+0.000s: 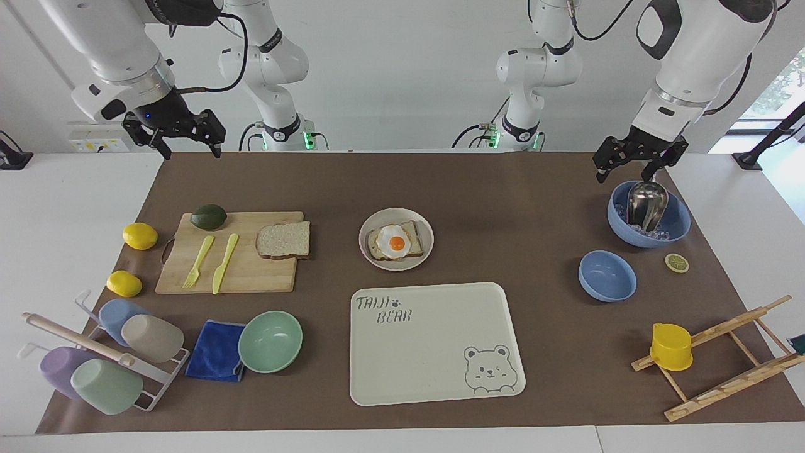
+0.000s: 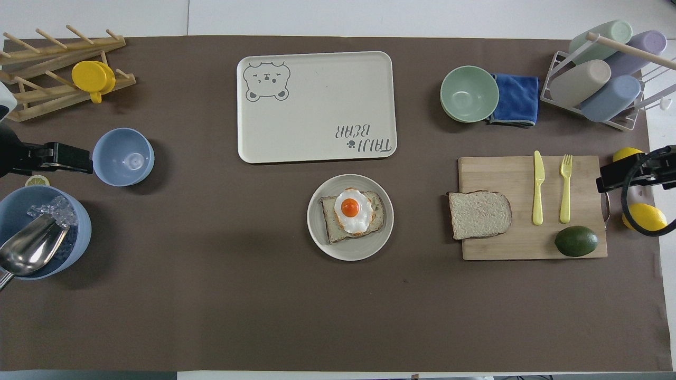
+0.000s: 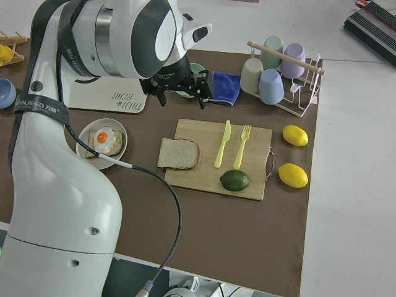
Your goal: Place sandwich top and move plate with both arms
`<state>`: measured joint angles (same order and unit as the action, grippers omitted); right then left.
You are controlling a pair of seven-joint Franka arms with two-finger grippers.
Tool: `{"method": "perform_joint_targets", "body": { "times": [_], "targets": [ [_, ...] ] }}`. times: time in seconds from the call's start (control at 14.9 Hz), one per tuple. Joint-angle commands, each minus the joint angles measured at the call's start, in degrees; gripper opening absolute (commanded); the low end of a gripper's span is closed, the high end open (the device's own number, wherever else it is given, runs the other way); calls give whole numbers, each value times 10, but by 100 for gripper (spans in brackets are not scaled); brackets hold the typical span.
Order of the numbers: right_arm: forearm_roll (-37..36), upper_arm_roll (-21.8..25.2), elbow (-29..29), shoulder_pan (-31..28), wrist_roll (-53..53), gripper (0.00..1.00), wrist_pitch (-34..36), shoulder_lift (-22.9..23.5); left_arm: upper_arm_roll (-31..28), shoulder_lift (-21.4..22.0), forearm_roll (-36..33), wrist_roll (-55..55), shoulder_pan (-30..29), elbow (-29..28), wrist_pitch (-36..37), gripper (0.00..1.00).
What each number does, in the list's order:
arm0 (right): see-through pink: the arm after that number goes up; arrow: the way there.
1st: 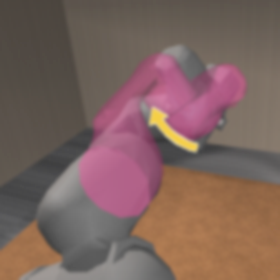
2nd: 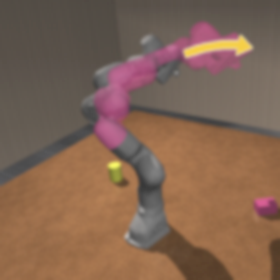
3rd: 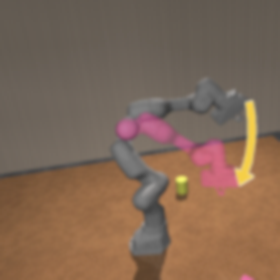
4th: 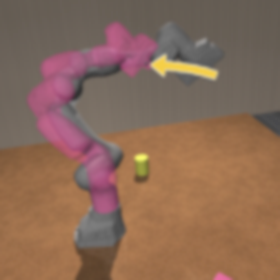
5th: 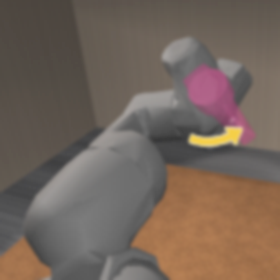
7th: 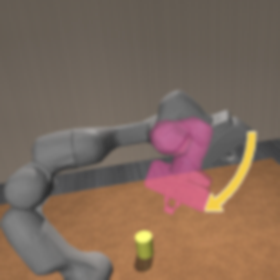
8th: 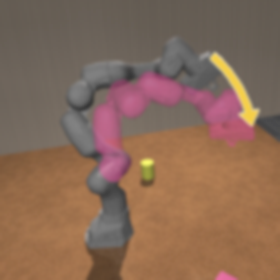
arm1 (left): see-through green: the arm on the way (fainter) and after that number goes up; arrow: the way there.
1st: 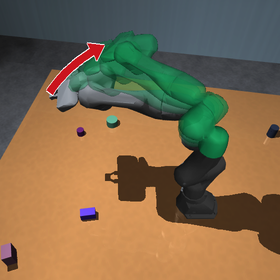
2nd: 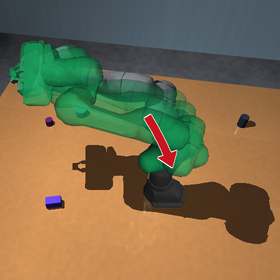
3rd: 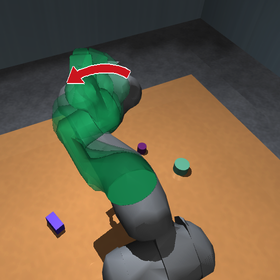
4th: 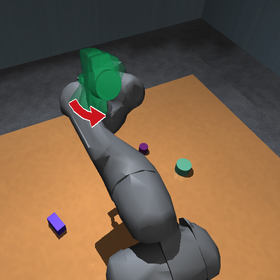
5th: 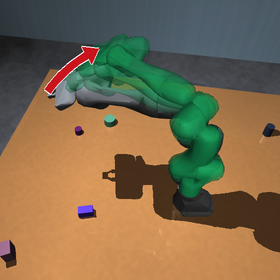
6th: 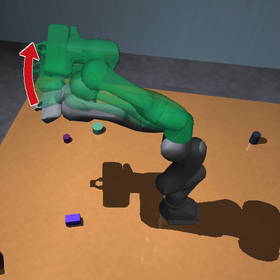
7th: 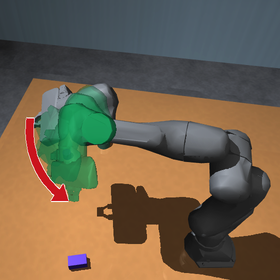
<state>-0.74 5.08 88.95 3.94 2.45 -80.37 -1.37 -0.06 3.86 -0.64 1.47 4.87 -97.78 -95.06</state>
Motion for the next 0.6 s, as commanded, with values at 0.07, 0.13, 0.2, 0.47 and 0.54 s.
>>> {"method": "perform_joint_targets", "body": {
  "times": [0.07, 0.13, 0.2, 0.47, 0.54],
  "targets": [
    [-5, -9, 5, -8, -9, 100, 0, -9, 2, 6, -10, -4, -4, 0, 5, 100],
    [-6, -9, 7, -7, -16, 100, -2, -9, 2, 6, -11, -4, -4, 0, 6, 100],
    [-12, -9, 9, -3, -26, 100, -10, -9, 2, 6, -11, -4, -4, 0, 5, 100],
    [-44, -12, 43, 33, -69, 100, -41, -14, 2, 6, -11, -4, -4, 0, 6, 100],
    [-64, -13, 45, 57, -100, 100, -41, -9, 2, 6, -11, -4, -4, 0, 5, 100]
  ]
}}
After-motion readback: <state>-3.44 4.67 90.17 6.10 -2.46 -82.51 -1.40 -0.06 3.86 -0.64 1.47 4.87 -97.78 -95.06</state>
